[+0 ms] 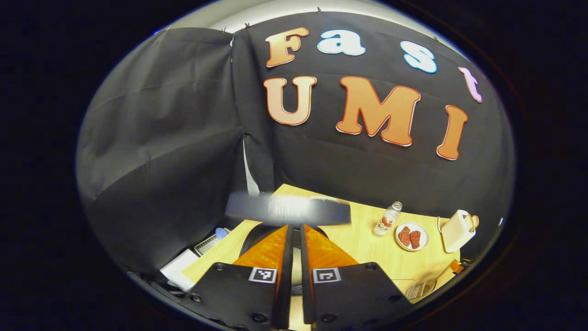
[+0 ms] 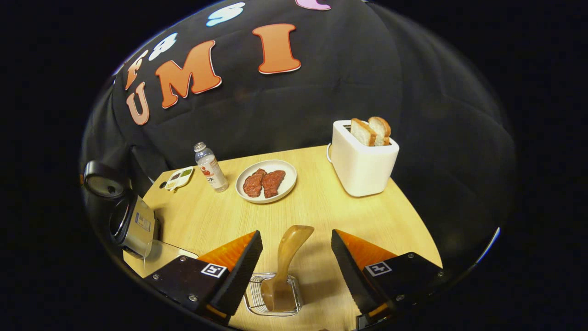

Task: Close the left gripper, press the button to open the rice cooker; take a wooden spoon from the chopstick holder with the right hand, scoop a spoonful of rice and pour it into the rice cooker, then put the wooden spoon back into the chopstick holder.

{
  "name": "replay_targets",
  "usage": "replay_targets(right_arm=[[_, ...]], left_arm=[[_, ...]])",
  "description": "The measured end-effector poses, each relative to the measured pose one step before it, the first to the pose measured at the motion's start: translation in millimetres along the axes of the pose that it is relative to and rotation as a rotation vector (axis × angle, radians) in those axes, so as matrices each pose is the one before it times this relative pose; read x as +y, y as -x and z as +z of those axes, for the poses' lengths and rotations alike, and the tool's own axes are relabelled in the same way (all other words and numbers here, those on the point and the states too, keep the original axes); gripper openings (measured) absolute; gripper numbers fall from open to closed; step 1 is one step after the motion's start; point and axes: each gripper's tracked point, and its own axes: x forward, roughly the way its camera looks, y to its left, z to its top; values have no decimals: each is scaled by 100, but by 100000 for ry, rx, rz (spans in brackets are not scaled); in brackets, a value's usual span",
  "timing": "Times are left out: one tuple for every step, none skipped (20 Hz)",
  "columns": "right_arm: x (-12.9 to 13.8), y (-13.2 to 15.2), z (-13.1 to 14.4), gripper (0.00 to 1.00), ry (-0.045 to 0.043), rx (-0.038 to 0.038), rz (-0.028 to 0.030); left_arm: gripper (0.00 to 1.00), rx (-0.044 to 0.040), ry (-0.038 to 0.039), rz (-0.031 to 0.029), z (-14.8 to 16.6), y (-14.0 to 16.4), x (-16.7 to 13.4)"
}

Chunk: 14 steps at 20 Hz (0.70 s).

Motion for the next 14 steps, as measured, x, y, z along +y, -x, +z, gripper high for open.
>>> replay_targets(right_arm=[[166, -324, -415, 94, -749, 1293, 1038], [184, -497, -251, 93, -1061, 1260, 1062], [295, -452, -429, 92, -1408, 1591, 1100], [294, -470, -319, 91, -1589, 1738, 1118], [238, -464, -450, 86, -1700, 1233, 916], [284, -499, -272, 84, -1772, 1519, 1103], [149, -130, -321, 79, -1648, 1030, 940], [292, -453, -189, 76, -2072, 1098, 1133], [146, -311, -328, 70, -2014, 1248, 1003], [61, -359, -205, 67, -1738, 1151, 547], [-95, -384, -172, 59, -1429, 448, -2], [-82, -202, -118, 54, -880, 429, 152], [-186, -102, -128, 41, -1019, -99, 144], [-241, 127, -137, 35, -1115, -10, -24]], left_arm=[[19, -809, -1006, -619, -170, 481, -289], [19, -719, -1351, -224, -222, 231, -275], [34, -817, -1108, 717, -123, 519, -113], [37, -618, -1020, -163, -62, 283, -385], [49, -769, -1206, 342, -193, 399, -314], [61, -377, -1264, 390, -133, 271, -240], [74, -460, -1404, 107, -163, 295, -265], [86, -45, -1291, 468, -113, 153, -186], [81, 59, -1058, -23, -170, 95, -290], [77, 145, -517, -408, -275, 39, -430], [77, 168, -267, -542, -110, 44, -365], [81, -64, -168, -387, -124, 74, -248], [77, 76, -318, -127, -60, -57, -228], [81, -77, -273, -337, -174, -104, -175]])
